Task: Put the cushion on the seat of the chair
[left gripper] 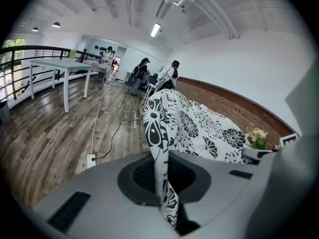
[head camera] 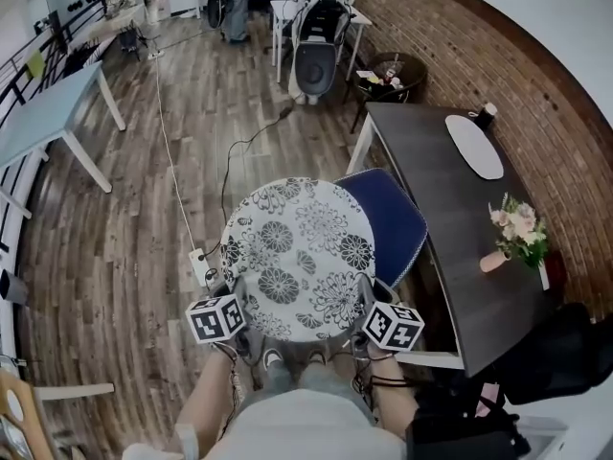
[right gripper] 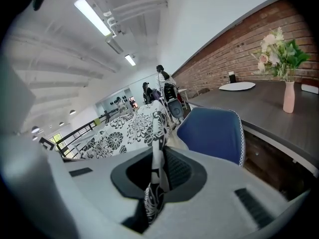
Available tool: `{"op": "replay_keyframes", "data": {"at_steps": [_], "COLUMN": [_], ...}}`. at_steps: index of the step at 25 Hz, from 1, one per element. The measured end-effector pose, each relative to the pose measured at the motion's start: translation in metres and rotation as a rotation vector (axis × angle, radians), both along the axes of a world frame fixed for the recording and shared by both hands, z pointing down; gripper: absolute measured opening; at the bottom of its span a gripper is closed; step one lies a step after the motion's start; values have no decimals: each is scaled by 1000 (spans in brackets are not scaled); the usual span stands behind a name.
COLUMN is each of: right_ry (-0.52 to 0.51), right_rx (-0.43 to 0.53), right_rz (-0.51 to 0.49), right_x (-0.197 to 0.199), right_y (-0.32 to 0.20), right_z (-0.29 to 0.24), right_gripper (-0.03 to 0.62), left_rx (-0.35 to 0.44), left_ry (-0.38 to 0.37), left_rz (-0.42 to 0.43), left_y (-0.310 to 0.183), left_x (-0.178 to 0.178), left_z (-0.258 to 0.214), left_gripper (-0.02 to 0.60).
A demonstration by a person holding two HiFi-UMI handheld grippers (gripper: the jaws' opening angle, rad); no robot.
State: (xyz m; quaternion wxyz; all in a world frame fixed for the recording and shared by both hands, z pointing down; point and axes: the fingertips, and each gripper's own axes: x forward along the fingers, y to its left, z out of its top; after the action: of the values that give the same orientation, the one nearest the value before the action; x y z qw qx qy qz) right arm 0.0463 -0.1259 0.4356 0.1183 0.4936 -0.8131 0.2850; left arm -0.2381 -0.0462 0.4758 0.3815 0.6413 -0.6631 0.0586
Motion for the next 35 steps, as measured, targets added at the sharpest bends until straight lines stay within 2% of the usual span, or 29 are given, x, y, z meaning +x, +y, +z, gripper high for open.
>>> {"op": "replay_keyframes", "data": {"at_steps": [6,15,19,35], "right_ry": [43,89,99,141], "right_rx": [-17,-63,-92,-297], "right_rz": [-25,-7,-11,-18], "right_x": [-1,10,16,58], "right_y": [-18,-28,-30,-18], "right_z": [17,42,63,226], "right_gripper": [35,37,37,37], "left_rx": [-20,-65,-102,-306], "left_ry": [11,16,-7,9], "left_rz": [-20,-11,-14,48], "left_y": [-11,-15,-19,-8], "left_x": [4,15,18,65], "left_z": [15,33,50,214], "left_gripper": [14,14,14,14]}}
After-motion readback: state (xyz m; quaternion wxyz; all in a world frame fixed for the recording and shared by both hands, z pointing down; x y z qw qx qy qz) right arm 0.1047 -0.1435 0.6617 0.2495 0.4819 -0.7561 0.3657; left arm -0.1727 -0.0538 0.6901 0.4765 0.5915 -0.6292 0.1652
